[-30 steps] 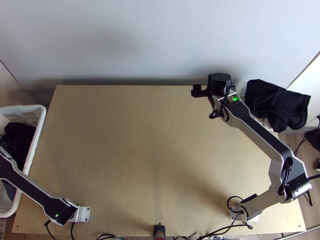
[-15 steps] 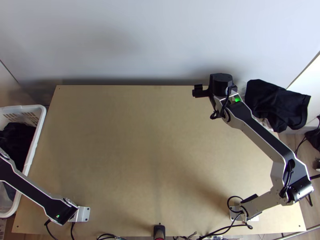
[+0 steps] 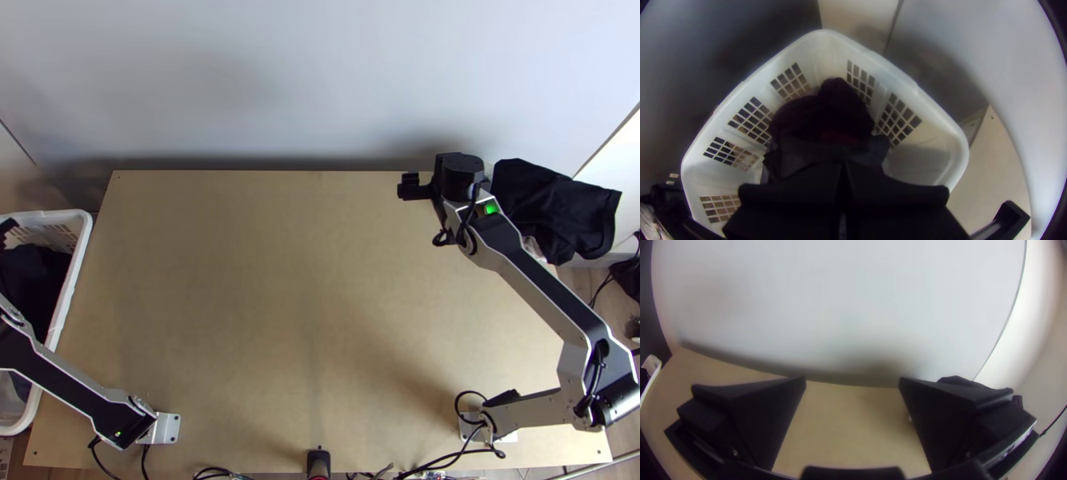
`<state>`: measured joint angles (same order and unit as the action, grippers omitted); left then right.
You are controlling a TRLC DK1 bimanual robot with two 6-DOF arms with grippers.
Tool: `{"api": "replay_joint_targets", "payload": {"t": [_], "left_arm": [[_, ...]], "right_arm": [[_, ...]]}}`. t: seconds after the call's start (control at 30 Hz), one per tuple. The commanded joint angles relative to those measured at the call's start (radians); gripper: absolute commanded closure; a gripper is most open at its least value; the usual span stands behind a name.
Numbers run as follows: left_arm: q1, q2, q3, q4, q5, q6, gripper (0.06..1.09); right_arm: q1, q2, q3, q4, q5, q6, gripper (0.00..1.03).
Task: Fold the t-shirt
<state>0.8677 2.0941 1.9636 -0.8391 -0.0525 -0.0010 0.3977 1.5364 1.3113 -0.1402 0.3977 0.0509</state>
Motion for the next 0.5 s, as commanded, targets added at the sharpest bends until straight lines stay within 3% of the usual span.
{"api": "replay_joint_targets", "payload": {"t": [0.0,0.47], "left_arm": [[-0.050,-0.115,0.006,-0.035,0.029,-0.021,1.05],[-0.179,-0.295,0.077,-0.155,0.060,-0.079,1.05]], "right_arm": [[-0.023,-0.058,-0.055,0.007,0.000,0.003,0.05],[-0.054,-0.128,-0.116,0.010,0.000,0.010,0.05]]}}
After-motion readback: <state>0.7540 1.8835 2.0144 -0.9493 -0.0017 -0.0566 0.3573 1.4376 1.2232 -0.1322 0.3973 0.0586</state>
